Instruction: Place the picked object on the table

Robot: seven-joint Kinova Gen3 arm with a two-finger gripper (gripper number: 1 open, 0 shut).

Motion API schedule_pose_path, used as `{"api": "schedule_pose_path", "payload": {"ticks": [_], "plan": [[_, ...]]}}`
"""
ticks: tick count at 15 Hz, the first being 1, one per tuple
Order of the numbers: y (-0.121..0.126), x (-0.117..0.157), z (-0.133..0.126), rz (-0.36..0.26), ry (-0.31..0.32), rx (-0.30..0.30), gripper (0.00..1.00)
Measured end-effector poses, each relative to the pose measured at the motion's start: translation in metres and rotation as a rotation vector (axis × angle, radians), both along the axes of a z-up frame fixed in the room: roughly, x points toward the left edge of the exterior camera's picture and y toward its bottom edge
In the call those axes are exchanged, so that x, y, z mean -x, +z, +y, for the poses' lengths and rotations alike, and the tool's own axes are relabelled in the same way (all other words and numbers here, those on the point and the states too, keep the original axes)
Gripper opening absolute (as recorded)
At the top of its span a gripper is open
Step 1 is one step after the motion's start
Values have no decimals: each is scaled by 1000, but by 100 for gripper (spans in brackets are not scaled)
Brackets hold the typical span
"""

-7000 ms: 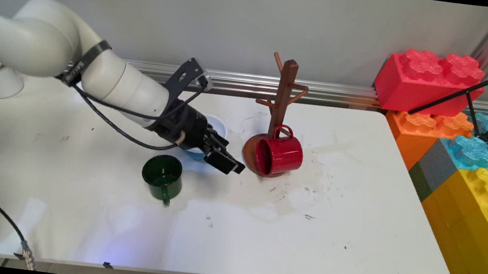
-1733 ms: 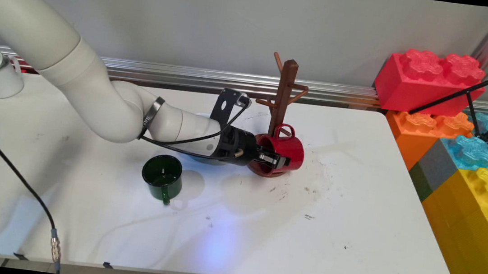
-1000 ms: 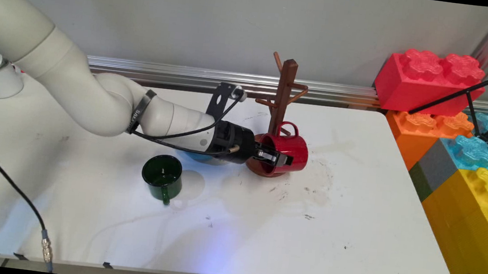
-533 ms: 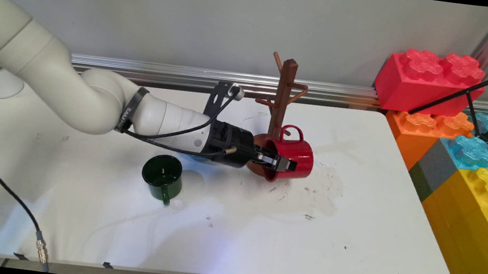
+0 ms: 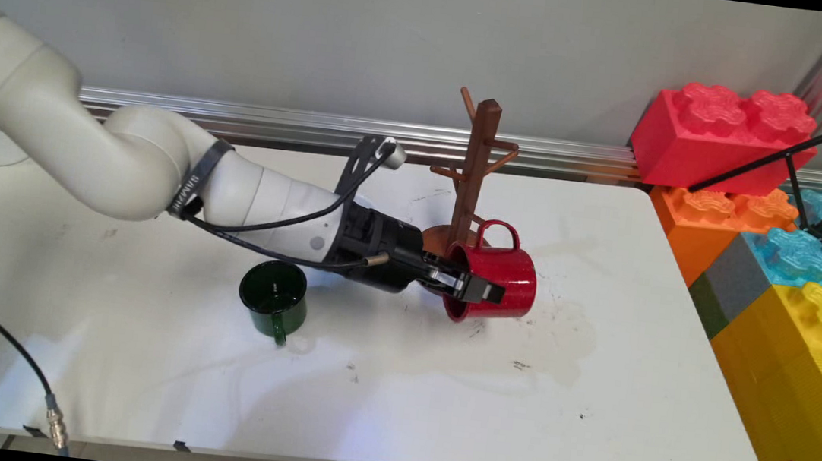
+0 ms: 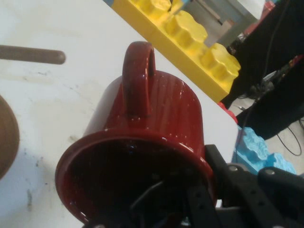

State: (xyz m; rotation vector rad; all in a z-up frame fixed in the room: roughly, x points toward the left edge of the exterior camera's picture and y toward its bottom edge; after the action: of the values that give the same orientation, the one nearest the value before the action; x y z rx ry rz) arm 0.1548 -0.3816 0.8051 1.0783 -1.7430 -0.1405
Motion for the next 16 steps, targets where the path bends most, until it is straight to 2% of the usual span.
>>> {"api": "schedule_pose_path", "payload": {"ticks": [8, 16], "plan": [[31, 7, 6, -111, -92, 37, 0], [67, 35, -2, -239, -150, 55, 0]]}}
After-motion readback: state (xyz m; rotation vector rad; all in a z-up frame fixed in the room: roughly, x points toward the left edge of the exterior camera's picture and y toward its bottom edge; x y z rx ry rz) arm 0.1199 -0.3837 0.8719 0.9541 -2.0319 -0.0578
